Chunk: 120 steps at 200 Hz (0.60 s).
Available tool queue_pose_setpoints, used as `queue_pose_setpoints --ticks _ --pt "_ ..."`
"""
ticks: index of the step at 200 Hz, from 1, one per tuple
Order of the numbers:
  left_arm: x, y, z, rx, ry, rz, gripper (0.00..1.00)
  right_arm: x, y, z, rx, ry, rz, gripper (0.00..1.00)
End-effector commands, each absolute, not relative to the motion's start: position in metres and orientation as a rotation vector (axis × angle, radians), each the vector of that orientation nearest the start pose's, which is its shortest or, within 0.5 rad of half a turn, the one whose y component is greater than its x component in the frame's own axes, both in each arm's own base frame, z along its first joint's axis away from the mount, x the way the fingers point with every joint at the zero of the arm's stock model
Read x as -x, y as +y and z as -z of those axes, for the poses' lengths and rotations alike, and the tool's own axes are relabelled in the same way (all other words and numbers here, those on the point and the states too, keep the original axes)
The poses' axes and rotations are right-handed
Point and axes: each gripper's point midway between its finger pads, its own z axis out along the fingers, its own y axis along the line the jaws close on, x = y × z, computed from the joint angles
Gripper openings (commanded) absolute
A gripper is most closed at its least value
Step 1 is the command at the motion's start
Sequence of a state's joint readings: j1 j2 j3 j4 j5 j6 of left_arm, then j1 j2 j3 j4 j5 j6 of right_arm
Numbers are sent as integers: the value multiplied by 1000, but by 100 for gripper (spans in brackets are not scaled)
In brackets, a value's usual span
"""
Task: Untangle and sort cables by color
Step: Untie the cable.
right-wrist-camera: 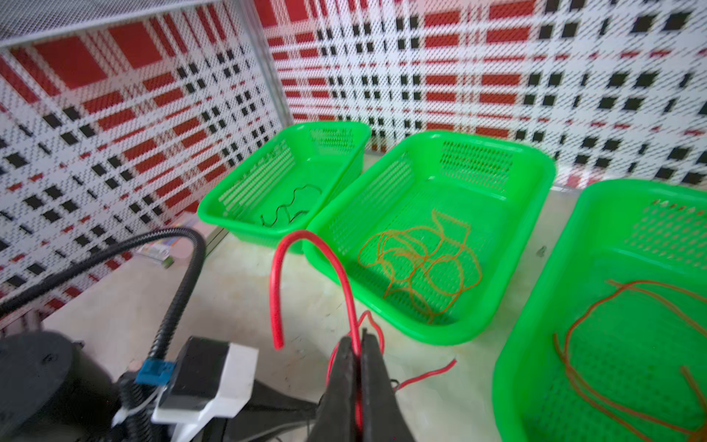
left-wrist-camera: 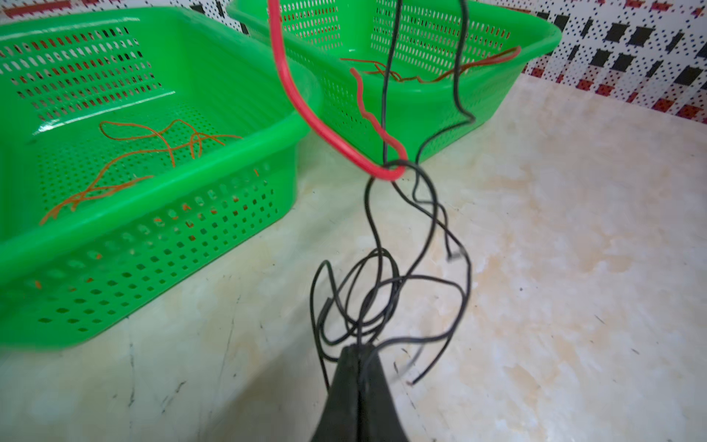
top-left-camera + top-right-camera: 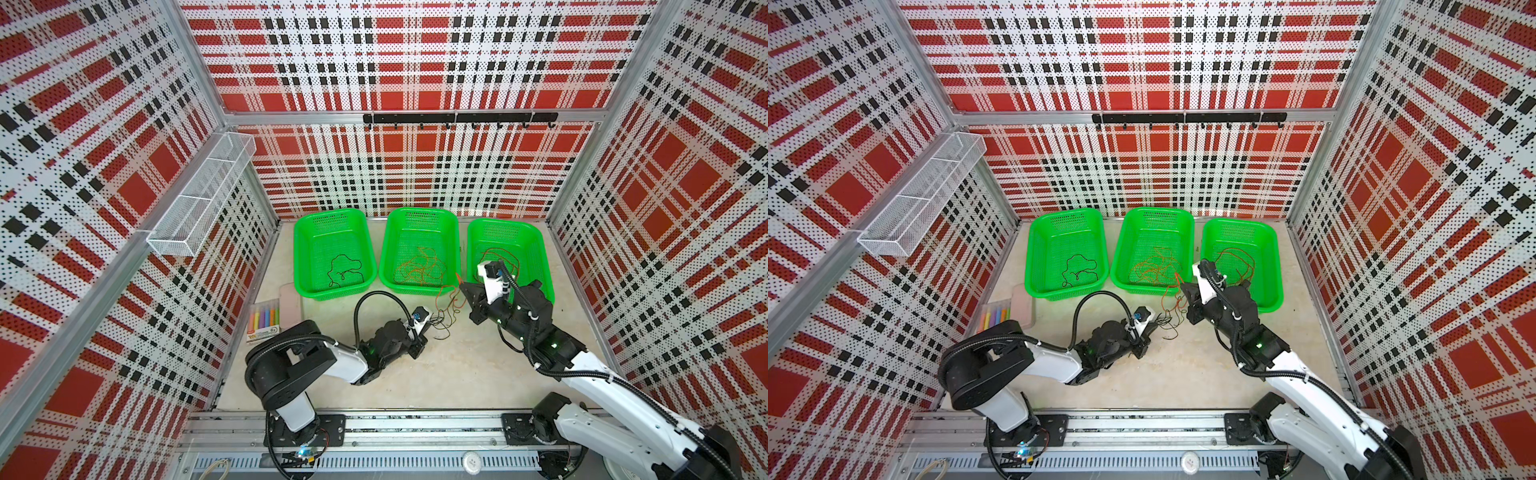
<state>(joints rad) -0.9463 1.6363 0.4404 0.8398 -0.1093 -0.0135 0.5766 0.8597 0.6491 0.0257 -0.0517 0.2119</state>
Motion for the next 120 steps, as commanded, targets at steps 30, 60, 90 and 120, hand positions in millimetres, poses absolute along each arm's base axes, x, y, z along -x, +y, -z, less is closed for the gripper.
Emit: queue_pose_setpoints --ticks 30,60,90,120 --pt "-262 -292 -83 -768 1851 410 0 -289 155 -334 305 1686 -473 0" --pt "-276 -259 -77 -639 1938 370 0 -289 143 -358 291 1654 -438 0" --pt "-289 -229 -74 -527 2004 291 0 -288 135 -374 289 1637 -403 0" --pt "-297 -200 -64 -427 2079 204 0 -284 127 -387 282 1619 -369 0"
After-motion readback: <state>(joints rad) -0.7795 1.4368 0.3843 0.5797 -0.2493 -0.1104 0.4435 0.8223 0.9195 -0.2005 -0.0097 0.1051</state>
